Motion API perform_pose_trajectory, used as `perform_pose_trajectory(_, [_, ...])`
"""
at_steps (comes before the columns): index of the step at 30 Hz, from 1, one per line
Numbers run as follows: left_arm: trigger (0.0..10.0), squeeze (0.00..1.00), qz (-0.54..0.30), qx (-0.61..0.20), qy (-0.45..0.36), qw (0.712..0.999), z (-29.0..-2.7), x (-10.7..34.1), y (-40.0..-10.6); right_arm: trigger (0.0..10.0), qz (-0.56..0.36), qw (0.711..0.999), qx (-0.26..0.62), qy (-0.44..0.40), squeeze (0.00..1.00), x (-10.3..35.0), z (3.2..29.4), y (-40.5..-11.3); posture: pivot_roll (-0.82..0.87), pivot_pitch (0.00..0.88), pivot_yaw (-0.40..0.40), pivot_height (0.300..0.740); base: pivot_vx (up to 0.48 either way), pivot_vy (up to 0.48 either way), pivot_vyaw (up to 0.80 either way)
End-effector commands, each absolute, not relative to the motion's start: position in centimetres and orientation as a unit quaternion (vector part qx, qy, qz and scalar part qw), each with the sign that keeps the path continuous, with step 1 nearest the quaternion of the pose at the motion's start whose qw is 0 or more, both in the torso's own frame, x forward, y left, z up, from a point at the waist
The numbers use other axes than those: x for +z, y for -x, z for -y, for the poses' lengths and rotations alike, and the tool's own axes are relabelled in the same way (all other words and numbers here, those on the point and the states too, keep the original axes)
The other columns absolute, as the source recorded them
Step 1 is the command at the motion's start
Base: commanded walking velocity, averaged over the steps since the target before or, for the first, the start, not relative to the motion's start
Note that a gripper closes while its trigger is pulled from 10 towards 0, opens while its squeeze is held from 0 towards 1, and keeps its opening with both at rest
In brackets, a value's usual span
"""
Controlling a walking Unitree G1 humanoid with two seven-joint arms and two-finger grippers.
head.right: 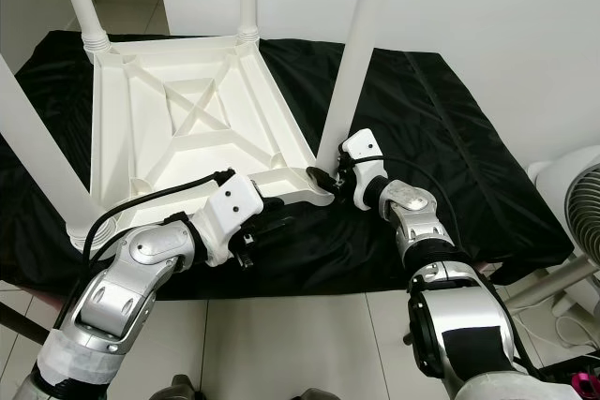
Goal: Building children table
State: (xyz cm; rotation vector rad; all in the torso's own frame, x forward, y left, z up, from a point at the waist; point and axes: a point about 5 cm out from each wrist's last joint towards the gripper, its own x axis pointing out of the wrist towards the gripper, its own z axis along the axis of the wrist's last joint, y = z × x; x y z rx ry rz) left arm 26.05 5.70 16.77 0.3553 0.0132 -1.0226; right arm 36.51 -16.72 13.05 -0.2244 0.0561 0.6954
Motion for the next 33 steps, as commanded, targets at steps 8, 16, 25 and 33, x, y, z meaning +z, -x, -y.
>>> perform_pose_trajectory(8, [10.0, 0.00, -0.002, -0.486, -0.165, 0.859, -5.6, 16.8, -26.2, 10.0, -0.052, 0.973, 0.220, 0.040, 0.00, 10.5, 16.4, -36.0, -0.02, 0.000, -0.030, 0.740, 0.000, 0.000, 0.00])
perform_pose_trajectory(16, [10.0, 0.00, -0.007, -0.494, -0.164, 0.854, -5.6, 16.4, -25.9, 10.0, -0.044, 0.998, 0.042, -0.014, 0.00, 9.6, 13.8, -35.5, -0.03, 0.000, -0.022, 0.740, 0.000, 0.000, 0.00])
perform_pose_trajectory(25, [10.0, 0.00, -0.003, -0.497, -0.164, 0.852, -5.3, 16.5, -26.2, 10.0, -0.005, 0.999, -0.019, -0.034, 0.00, 10.8, 10.1, -34.7, -0.04, 0.000, -0.021, 0.740, 0.000, 0.000, 0.00])
perform_pose_trajectory(33, [10.0, 0.00, 0.003, -0.472, -0.162, 0.866, -5.7, 16.6, -26.5, 10.0, 0.052, 0.998, -0.010, -0.042, 1.00, 11.5, 12.2, -33.4, -0.03, 0.000, -0.021, 0.740, 0.000, 0.000, 0.00])
